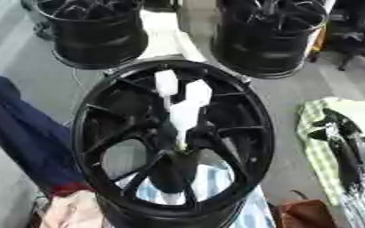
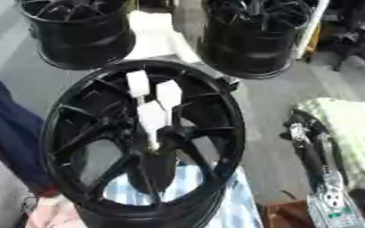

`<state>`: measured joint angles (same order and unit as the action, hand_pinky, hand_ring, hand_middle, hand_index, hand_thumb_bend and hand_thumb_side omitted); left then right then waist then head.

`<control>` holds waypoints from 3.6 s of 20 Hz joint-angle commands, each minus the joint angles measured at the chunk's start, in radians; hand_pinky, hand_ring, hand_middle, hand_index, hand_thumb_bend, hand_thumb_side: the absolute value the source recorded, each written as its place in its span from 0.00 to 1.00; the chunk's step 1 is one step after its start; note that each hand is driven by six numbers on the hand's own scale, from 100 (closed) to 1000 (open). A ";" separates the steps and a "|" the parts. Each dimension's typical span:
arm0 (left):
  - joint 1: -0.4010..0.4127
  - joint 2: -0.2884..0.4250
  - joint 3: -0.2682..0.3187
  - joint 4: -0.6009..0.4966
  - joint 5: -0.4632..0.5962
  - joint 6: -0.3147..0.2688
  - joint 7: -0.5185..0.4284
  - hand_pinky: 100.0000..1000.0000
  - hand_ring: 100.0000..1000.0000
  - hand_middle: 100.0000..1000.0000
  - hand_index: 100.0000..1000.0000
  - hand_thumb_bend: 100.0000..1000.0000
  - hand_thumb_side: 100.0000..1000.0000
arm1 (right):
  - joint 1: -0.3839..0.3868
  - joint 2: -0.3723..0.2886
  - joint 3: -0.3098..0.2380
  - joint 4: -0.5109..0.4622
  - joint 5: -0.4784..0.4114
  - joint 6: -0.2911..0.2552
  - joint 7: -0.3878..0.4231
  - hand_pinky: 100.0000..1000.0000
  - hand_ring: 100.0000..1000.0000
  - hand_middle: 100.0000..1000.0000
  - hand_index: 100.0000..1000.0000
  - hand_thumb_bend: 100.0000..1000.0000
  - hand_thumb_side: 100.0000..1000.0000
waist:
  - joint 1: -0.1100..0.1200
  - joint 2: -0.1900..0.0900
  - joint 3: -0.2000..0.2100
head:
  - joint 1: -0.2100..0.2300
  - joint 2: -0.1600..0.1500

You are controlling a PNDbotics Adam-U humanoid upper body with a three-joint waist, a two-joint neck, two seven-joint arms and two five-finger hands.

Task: Pull the pin out of the wheel hub.

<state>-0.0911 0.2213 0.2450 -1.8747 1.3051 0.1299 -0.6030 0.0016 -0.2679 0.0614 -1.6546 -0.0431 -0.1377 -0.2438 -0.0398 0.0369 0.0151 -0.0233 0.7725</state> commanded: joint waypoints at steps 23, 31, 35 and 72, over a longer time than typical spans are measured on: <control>-0.041 0.214 0.048 -0.030 -0.356 -0.178 0.135 0.89 1.00 0.88 0.84 0.09 0.63 | -0.005 -0.013 -0.007 -0.005 0.000 -0.001 0.003 0.63 0.50 0.54 0.81 0.00 0.65 | 0.006 -0.010 -0.004 | -0.001 -0.003; -0.034 0.223 0.063 -0.020 -0.517 -0.188 0.275 0.87 0.92 0.86 0.85 0.00 0.69 | -0.058 -0.158 0.010 -0.071 0.017 0.018 0.036 0.64 0.51 0.54 0.82 0.00 0.66 | 0.000 -0.011 0.011 | -0.008 -0.003; -0.007 0.202 0.066 -0.011 -0.609 -0.160 0.368 0.88 0.87 0.86 0.86 0.00 0.72 | -0.120 -0.281 0.024 -0.151 0.010 0.045 0.085 0.65 0.52 0.56 0.83 0.00 0.66 | -0.003 -0.011 0.019 | -0.015 -0.003; 0.034 0.088 0.024 0.026 -0.755 -0.035 0.372 0.89 0.80 0.84 0.89 0.00 0.82 | -0.788 -0.501 0.410 -0.092 0.022 0.096 1.117 0.84 0.88 0.86 0.98 0.00 0.51 | -0.034 0.002 0.080 | -0.064 -0.003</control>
<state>-0.0456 0.2987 0.2687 -1.8381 0.5566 0.0953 -0.2271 -0.7667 -0.7686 0.4731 -1.7645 -0.0383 -0.0349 0.8522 -0.0771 0.0436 0.0945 -0.0844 0.7725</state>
